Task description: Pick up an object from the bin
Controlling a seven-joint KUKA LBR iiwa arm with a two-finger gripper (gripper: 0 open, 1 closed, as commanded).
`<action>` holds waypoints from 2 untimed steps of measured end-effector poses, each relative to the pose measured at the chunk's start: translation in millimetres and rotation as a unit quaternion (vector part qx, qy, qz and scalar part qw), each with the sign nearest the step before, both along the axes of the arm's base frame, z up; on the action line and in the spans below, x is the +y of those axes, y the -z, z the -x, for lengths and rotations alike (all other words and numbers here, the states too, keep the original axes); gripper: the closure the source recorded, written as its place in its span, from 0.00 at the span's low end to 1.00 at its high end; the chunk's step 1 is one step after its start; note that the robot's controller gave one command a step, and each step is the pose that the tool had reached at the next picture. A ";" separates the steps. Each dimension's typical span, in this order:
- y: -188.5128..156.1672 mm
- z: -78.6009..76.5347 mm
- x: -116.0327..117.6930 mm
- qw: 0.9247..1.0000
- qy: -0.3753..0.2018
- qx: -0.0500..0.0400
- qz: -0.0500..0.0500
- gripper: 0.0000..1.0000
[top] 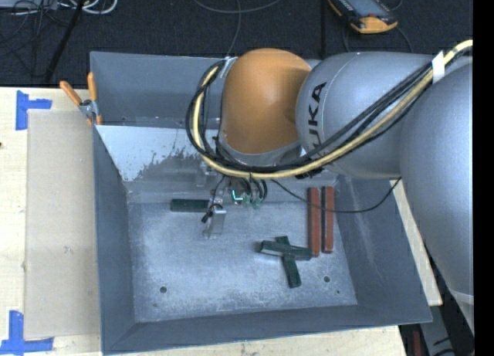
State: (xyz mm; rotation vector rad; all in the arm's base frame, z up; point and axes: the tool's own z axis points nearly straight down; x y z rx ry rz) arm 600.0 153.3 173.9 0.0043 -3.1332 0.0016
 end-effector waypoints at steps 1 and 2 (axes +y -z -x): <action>107.3 -3.2 -8.2 1.000 0.027 -0.003 0.000 0.00; 99.6 -7.7 -8.4 1.000 0.029 -0.009 -0.002 1.00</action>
Offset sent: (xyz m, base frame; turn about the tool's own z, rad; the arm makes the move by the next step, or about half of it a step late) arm 0.0039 -0.0088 -0.1039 0.0562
